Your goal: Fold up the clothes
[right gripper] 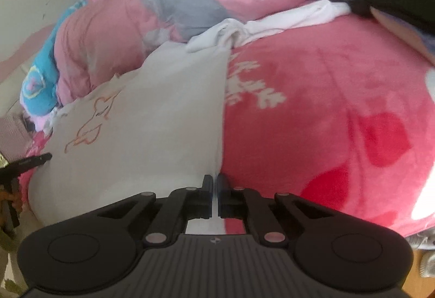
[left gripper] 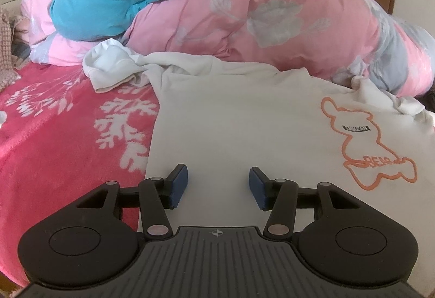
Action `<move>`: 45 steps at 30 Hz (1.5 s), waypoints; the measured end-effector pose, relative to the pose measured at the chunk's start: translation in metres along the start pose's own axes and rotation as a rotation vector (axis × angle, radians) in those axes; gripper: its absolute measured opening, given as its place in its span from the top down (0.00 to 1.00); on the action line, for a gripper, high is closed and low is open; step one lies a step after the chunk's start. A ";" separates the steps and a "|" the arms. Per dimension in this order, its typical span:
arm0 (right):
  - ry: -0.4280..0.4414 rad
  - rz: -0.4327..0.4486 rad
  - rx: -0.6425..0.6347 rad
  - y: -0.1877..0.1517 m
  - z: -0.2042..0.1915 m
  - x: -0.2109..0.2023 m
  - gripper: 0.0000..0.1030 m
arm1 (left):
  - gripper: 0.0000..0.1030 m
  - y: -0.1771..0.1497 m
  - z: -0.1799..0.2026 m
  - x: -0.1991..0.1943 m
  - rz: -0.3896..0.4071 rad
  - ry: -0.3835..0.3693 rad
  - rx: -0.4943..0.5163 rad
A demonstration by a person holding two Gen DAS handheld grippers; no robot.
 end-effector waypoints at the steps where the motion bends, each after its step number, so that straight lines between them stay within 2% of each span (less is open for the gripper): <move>1: 0.017 0.004 0.026 -0.001 0.006 -0.001 0.98 | 0.51 0.000 0.000 0.000 0.000 0.000 0.002; 5: 0.071 -0.020 0.087 -0.002 0.011 -0.004 0.92 | 0.51 0.001 -0.001 0.001 -0.002 -0.004 0.008; 6: 0.084 -0.027 0.096 -0.004 0.012 -0.005 0.83 | 0.51 0.001 -0.001 0.000 -0.003 -0.006 0.008; 7: 0.095 -0.035 0.091 -0.006 0.011 -0.007 0.69 | 0.51 0.002 -0.002 0.000 -0.005 -0.008 0.008; 9: 0.092 -0.061 0.035 -0.012 0.003 -0.006 0.63 | 0.51 0.002 -0.002 0.001 -0.007 -0.012 0.007; 12: 0.060 -0.103 -0.061 -0.023 -0.006 -0.001 0.63 | 0.51 0.003 -0.002 0.000 -0.010 -0.012 0.009; 14: 0.031 -0.104 -0.113 -0.026 -0.008 0.002 0.73 | 0.51 0.003 -0.002 0.000 -0.012 -0.011 0.013; 15: 0.016 -0.104 -0.139 -0.028 -0.008 0.004 0.87 | 0.51 0.003 -0.002 0.000 -0.012 -0.010 0.015; 16: 0.003 -0.096 -0.172 -0.029 -0.009 0.003 0.96 | 0.51 0.003 -0.002 0.000 -0.013 -0.011 0.017; 19: 0.007 -0.098 -0.255 -0.032 -0.003 -0.002 0.98 | 0.51 0.004 -0.003 0.000 -0.016 -0.013 0.015; 22: 0.057 -0.118 -0.210 -0.030 0.009 -0.006 0.97 | 0.51 0.004 -0.002 0.000 -0.017 -0.011 0.022; 25: 0.064 -0.167 -0.259 -0.035 0.006 -0.002 0.93 | 0.51 0.003 -0.001 0.000 -0.019 -0.006 0.033; 26: 0.066 -0.183 -0.276 -0.037 0.005 0.000 0.91 | 0.51 0.004 -0.001 0.000 -0.021 -0.005 0.034; 28: 0.070 -0.216 -0.309 -0.040 0.002 0.003 0.75 | 0.50 0.004 -0.001 0.001 -0.023 -0.004 0.034; 30: 0.073 -0.245 -0.333 -0.042 0.001 0.008 0.71 | 0.51 0.005 -0.001 0.001 -0.026 -0.004 0.034; 33: 0.086 -0.273 -0.334 -0.038 0.006 0.021 0.71 | 0.50 0.005 -0.001 0.001 -0.025 -0.003 0.036; 38: 0.075 -0.310 -0.456 -0.043 -0.003 0.028 0.75 | 0.50 0.004 0.000 0.001 -0.024 0.000 0.040; 39: 0.073 -0.317 -0.481 -0.045 -0.004 0.029 0.78 | 0.50 0.004 0.000 0.001 -0.024 0.001 0.041; 40: 0.071 -0.324 -0.505 -0.046 -0.006 0.030 0.90 | 0.50 0.004 0.000 0.001 -0.023 0.001 0.041; 45: 0.059 -0.359 -0.628 -0.051 -0.015 0.037 0.92 | 0.50 0.004 -0.001 0.002 -0.017 -0.003 0.048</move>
Point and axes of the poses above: each gripper's, at about its wrist camera, not at the fingertips, and x roughly the way its jaws point, z to its right, y to its top, the point moved 1 cm from there along x, roughly the way its jaws point, and after that the axes turned 1 degree about -z, right-handed, at the moved point
